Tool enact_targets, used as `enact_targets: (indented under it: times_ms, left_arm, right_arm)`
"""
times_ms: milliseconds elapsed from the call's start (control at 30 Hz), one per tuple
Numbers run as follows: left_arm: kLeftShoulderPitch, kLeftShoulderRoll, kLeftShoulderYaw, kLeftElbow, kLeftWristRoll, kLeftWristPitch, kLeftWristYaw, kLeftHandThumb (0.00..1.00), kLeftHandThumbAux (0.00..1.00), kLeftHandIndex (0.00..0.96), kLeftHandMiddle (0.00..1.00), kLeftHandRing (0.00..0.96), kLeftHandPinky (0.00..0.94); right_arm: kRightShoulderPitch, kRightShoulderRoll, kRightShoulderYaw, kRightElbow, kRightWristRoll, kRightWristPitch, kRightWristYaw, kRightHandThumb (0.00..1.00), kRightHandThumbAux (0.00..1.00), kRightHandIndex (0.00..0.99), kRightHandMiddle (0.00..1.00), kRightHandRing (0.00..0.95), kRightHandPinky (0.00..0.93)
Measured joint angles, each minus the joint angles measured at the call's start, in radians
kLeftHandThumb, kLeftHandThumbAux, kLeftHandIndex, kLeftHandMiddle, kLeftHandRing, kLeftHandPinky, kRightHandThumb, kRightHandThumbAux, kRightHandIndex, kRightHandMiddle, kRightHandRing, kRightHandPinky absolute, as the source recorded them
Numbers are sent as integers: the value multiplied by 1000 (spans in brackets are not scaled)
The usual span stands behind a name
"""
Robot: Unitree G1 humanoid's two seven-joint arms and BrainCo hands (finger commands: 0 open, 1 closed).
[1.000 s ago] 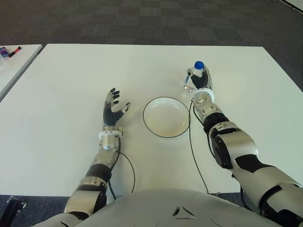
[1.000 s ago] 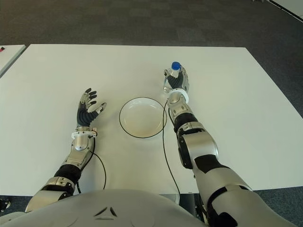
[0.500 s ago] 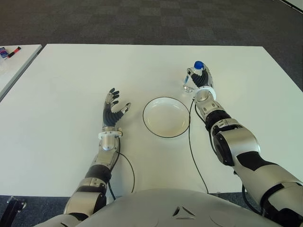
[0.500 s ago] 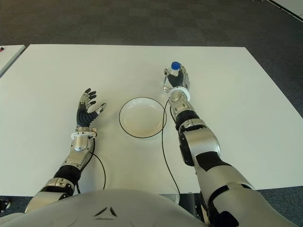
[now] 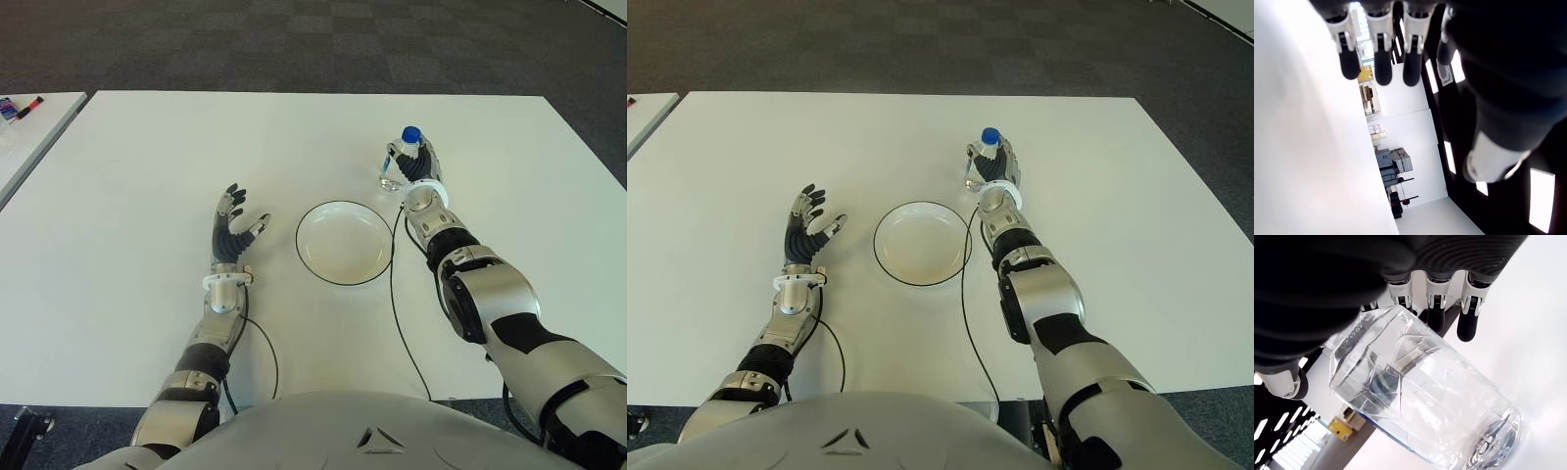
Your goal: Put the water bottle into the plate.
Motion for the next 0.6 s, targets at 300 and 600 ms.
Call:
enact_targets:
  times_ms: [300,600]
  left_arm:
    - [0,0,-1,0,6,0,20,168,765,134,205,206,223]
    - [-1,0,-3,0,21,0,36,160,758,127,190,189,209]
  right_arm:
    - [0,-2,9,5,0,0,0,413,394,0,0,87,182]
    - [0,-2,10,10,1,0,3,404,394,0,1,87,180]
